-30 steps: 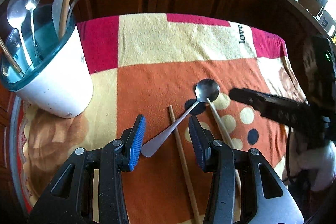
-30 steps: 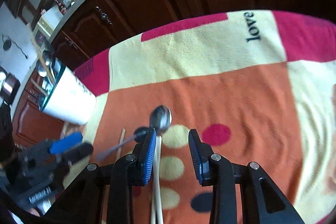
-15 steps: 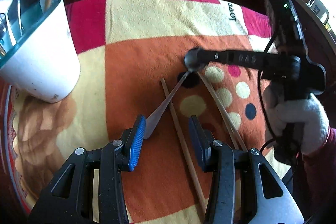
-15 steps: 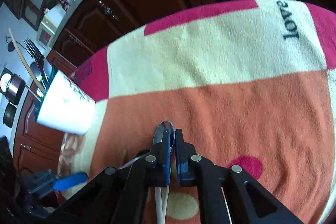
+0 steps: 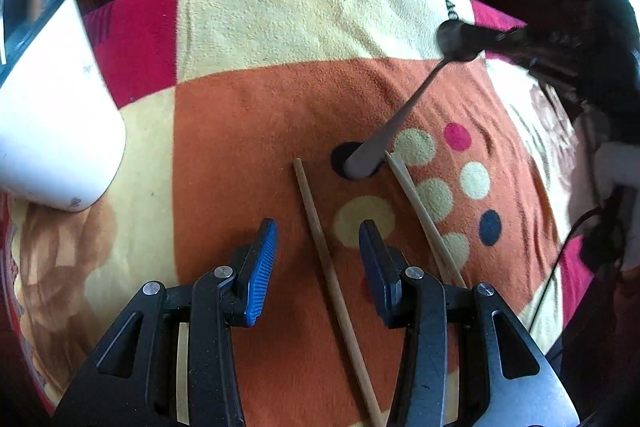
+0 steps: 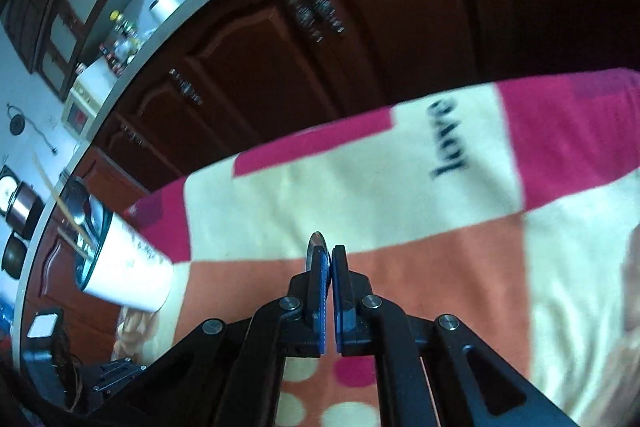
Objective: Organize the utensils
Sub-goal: 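Grasp the metal spoon with the right gripper while the left gripper grasps a wooden chopstick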
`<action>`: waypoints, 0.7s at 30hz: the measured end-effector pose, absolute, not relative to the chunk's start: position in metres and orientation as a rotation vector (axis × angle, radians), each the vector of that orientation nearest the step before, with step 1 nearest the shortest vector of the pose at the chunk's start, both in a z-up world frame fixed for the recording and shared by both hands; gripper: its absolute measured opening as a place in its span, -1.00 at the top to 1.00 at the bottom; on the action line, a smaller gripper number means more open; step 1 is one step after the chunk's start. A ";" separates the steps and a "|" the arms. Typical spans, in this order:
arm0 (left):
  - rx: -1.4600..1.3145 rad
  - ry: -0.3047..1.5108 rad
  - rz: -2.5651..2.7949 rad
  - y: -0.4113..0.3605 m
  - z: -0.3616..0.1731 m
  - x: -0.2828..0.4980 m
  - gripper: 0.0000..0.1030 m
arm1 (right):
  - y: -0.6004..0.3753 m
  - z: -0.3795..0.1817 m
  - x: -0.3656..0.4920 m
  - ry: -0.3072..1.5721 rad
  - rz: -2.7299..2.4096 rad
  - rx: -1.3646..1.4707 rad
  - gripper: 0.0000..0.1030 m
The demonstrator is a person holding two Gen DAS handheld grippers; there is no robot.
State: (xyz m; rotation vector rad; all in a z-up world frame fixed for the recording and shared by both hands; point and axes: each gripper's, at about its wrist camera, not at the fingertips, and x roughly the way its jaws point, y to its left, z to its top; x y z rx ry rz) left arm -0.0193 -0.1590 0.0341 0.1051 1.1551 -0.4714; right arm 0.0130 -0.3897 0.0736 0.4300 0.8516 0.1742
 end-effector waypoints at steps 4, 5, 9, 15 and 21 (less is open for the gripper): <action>0.142 1.156 -0.471 -0.169 0.026 -0.017 0.42 | -0.413 0.078 0.009 0.845 0.145 0.433 0.95; 0.163 1.148 -0.466 -0.171 0.025 -0.018 0.54 | -0.415 0.079 0.008 0.845 0.144 0.431 0.95; 0.141 1.139 -0.481 -0.166 0.024 -0.015 0.85 | -0.413 0.082 0.002 0.838 0.158 0.427 0.95; 0.072 1.072 -0.511 -0.144 0.052 -0.021 0.91 | -0.392 0.101 -0.007 0.809 0.213 0.394 0.95; 0.016 0.984 -0.507 -0.120 0.094 -0.026 0.91 | -0.366 0.129 -0.013 0.771 0.260 0.335 0.95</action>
